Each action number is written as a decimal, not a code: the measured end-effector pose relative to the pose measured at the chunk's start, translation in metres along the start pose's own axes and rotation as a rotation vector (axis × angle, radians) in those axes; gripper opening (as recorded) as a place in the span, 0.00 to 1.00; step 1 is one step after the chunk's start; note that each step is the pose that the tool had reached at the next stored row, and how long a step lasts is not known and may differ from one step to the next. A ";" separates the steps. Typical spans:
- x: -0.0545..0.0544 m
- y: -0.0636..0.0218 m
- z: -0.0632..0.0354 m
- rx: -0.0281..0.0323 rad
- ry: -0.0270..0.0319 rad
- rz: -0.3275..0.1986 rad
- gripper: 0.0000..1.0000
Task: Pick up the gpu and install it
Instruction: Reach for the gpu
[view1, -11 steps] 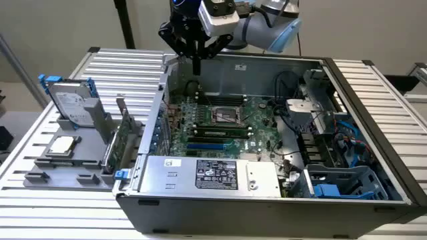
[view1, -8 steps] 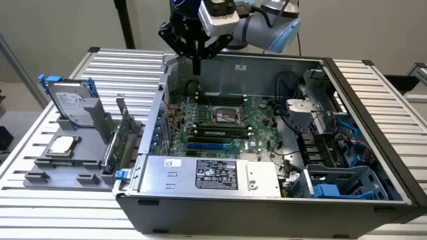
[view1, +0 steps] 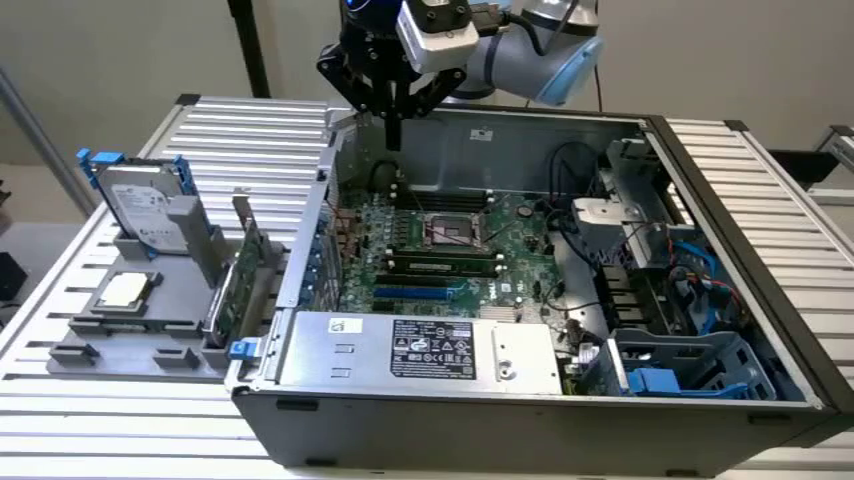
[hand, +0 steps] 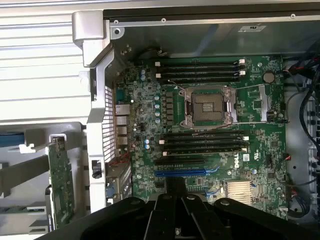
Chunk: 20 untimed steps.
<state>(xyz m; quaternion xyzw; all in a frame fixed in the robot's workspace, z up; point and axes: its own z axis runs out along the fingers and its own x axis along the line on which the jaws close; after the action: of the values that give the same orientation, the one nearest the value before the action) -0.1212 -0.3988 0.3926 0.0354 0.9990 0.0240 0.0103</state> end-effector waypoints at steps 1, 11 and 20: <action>0.000 0.0000 0.0000 0.0000 0.0000 0.000 0.00; 0.034 -0.0135 -0.0013 0.0000 0.0000 0.000 0.00; 0.074 -0.0281 -0.0027 0.0000 0.0000 0.000 0.00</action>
<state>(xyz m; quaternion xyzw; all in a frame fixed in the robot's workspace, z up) -0.1969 -0.4216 0.3926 0.0353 0.9990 0.0240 0.0104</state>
